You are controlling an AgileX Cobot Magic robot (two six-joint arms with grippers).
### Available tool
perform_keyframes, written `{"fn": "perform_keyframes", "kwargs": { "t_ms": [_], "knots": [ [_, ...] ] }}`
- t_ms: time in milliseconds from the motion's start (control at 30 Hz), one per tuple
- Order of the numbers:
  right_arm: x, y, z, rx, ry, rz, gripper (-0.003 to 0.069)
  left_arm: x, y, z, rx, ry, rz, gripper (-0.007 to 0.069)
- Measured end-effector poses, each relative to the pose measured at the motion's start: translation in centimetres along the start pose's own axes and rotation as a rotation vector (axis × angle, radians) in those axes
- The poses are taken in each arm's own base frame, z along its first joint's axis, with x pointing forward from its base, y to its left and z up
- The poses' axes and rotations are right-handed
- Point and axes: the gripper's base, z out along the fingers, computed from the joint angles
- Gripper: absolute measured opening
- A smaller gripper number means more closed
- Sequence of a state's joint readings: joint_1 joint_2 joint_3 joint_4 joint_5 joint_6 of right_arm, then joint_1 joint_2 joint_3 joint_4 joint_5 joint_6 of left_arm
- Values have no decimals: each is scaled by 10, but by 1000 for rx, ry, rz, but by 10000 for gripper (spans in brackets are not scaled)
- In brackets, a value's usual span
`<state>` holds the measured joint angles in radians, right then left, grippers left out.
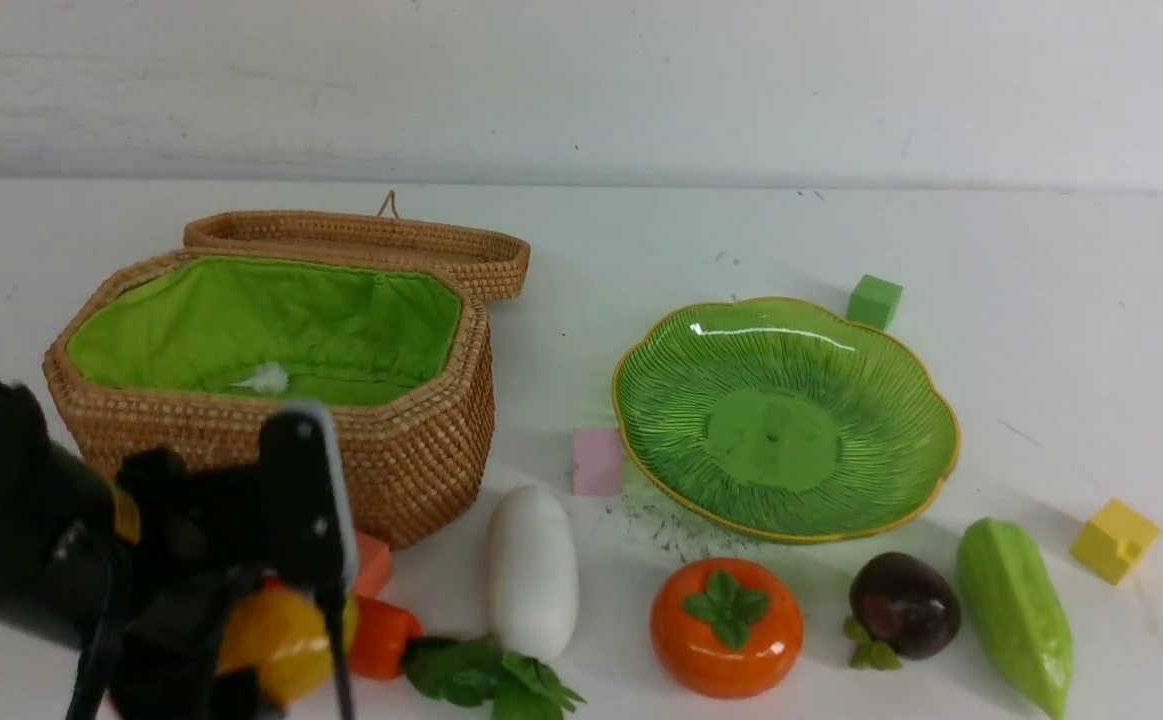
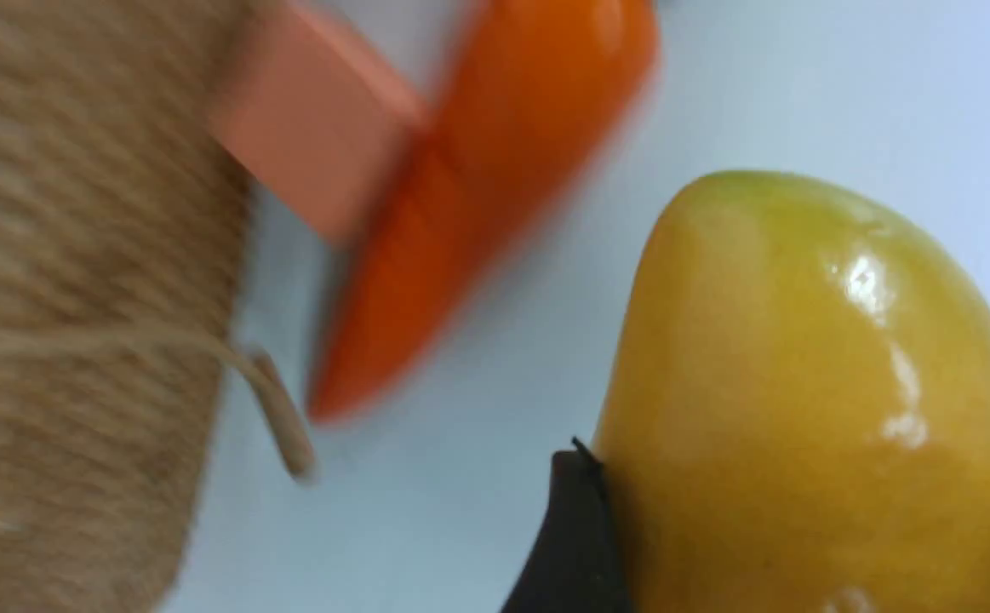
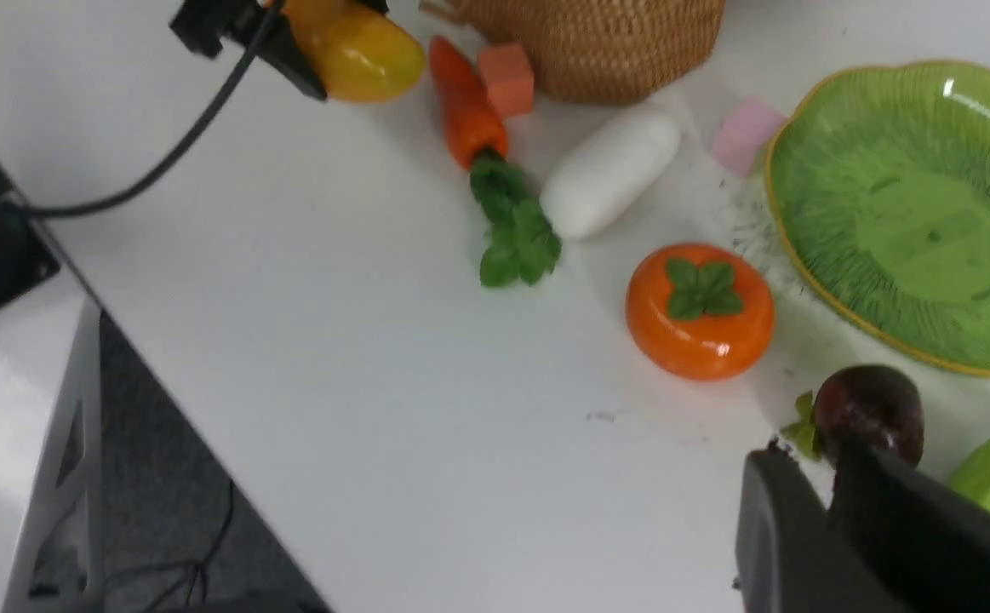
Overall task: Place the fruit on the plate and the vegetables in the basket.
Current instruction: Grab the mango with your left arm and place it on the right plate
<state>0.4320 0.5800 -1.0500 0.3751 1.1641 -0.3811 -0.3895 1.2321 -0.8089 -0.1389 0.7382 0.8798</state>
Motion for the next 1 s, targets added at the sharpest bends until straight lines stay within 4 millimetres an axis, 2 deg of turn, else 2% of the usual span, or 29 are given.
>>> {"fn": "perform_keyframes", "kwargs": {
  "t_ms": [133,167,233,267,333,367,400,433,467,567,633,667,700,767,867,1000],
  "knots": [
    [-11,-7,-1,70,-124,84,110,-53,4,-26,-18,-289,-90,554],
    [-14,-9,-1,87,-155,108,110,-72,1,-27,-3,-351,-81,554],
    [-17,-11,-2,111,-198,144,110,-95,0,-25,15,-403,-75,554],
    [-19,-13,-3,129,-224,166,110,-114,-2,-23,28,-439,-72,554],
    [-21,-16,-4,151,-252,197,111,-145,2,-8,46,-472,-89,554],
    [-21,-16,-4,157,-256,208,111,-154,3,3,55,-467,-98,554],
    [-21,-17,-4,166,-257,223,113,-173,11,14,57,-481,-119,554],
    [-21,-17,-4,166,-257,223,113,-173,11,14,58,-481,-124,554],
    [-21,-18,-4,173,-252,238,114,-190,18,38,74,-465,-152,554],
    [-19,-18,-4,172,-235,251,115,-220,33,80,92,-442,-183,554],
    [-17,-17,-3,167,-212,256,115,-233,39,105,107,-408,-180,554],
    [-17,-17,-3,166,-207,257,115,-236,41,110,107,-399,-176,554],
    [-15,-17,-3,162,-185,259,118,-245,46,131,110,-366,-174,554],
    [-13,-16,-2,159,-169,261,118,-251,51,149,104,-327,-167,554],
    [-11,-16,-2,155,-149,262,121,-257,57,166,82,-290,-186,554],
    [-10,-15,-2,151,-129,264,124,-262,61,174,60,-301,-238,555]
  ]
}}
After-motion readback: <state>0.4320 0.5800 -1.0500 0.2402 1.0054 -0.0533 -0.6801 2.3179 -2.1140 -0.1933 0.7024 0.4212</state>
